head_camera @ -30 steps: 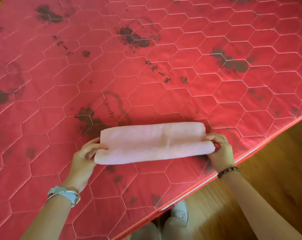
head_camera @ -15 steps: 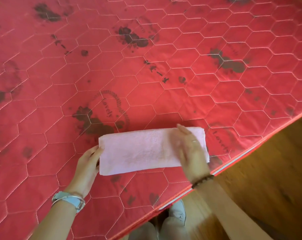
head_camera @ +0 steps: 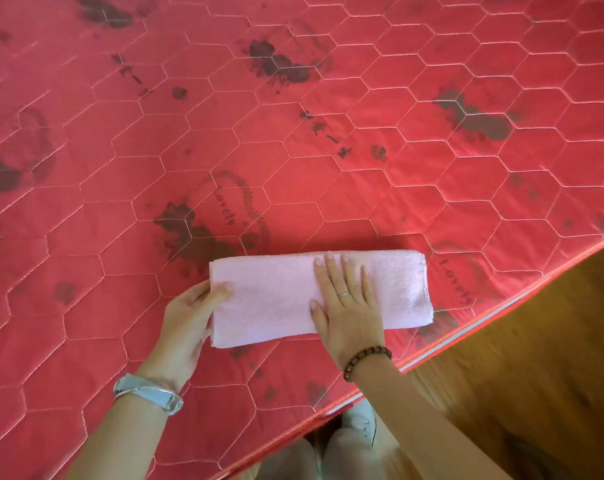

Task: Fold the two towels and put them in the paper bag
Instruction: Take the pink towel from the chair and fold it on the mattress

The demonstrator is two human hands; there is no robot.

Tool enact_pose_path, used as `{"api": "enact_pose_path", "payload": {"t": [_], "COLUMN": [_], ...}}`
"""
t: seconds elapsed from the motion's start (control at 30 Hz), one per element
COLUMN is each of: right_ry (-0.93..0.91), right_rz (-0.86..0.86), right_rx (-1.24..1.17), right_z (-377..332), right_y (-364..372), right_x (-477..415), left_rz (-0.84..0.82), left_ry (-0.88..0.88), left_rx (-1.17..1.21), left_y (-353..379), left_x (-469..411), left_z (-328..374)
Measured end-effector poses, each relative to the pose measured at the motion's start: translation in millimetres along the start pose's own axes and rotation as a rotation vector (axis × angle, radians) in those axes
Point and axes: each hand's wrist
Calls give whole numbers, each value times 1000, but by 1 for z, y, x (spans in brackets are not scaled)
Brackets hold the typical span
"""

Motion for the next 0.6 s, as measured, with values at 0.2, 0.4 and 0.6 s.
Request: {"api": "enact_pose_path", "payload": {"t": [0.2,0.4,0.6], "right_ry": [8,49,433], "right_rz": [-80,-126,54], "right_rx": [-43,-656,-1339], "right_z": [-2,13,29], "right_y": [-6,-36,-110], "right_x": [-3,-14,-8], "left_rz": [-54,-92,-131], "left_ry": [29,114,257], "left_rx": [20,18,-47], "left_y": [15,59,132], "left_x": [15,38,52], "left_z": [27,67,86]}}
Point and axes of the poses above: each hand's wrist, its own x-axis away from the middle knuckle, its own y-axis out of the palm, z = x × y, and after that the axes turned 4 degrees about -x, right-handed
